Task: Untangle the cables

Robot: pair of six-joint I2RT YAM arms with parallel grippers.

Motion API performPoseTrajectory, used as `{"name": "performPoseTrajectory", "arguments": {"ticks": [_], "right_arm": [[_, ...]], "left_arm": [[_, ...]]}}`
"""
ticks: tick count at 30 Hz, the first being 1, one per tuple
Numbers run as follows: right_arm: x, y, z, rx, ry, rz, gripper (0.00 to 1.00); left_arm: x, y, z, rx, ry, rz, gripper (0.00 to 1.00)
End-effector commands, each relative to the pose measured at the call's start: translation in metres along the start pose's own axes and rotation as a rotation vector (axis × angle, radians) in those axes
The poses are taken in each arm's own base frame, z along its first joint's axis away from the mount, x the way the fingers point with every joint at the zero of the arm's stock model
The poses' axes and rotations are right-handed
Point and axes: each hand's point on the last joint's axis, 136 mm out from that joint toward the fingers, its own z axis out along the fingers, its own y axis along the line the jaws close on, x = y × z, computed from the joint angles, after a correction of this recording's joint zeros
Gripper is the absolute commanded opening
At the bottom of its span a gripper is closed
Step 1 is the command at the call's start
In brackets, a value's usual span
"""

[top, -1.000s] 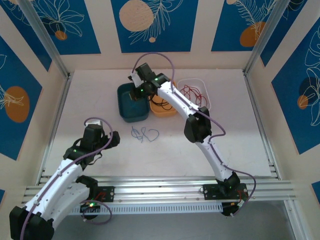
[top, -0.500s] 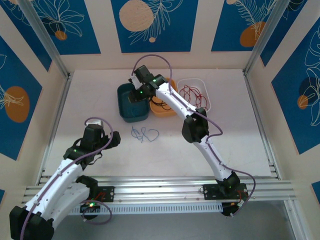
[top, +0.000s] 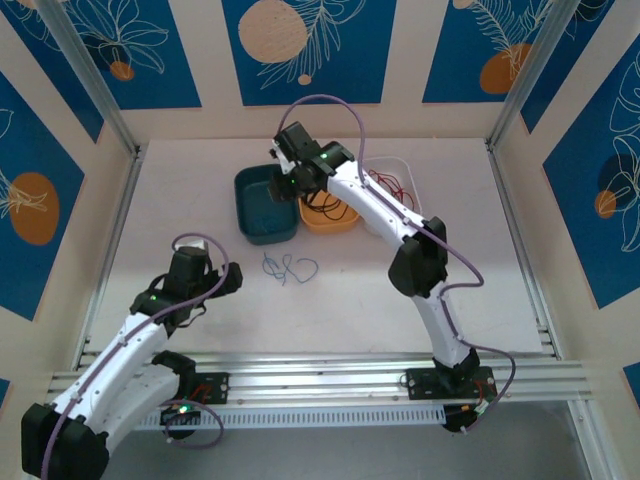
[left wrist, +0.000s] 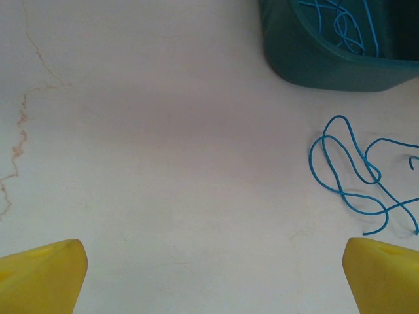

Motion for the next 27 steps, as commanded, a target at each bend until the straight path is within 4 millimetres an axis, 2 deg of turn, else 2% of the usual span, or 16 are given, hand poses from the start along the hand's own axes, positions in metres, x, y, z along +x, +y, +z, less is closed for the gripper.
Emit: {"name": "performPoseTrajectory", "arguments": {"ticks": [1, 9, 14, 19, 27], "right_arm": [[0.026, 0.008, -0.017, 0.049, 0.013, 0.049, 0.44], [0.099, 0.014, -0.015, 0.089, 0.14, 0.149, 0.45], [0.136, 0.03, 0.007, 0.036, 0.223, 0.218, 0.48], [0.154, 0.033, 0.033, 0.041, 0.284, 0.259, 0.5], [0.151, 0.038, 0.065, 0.024, 0.279, 0.262, 0.5]], "left_arm": [[-0.002, -0.005, 0.003, 0.033, -0.005, 0.001, 1.0], [0.001, -0.008, 0.008, 0.043, 0.01, -0.005, 1.0], [0.003, -0.003, 0.01, 0.02, 0.009, -0.026, 1.0], [0.005, -0.003, 0.011, 0.027, 0.012, -0.043, 1.0], [0.007, -0.003, 0.013, 0.031, 0.008, -0.052, 1.0]]}}
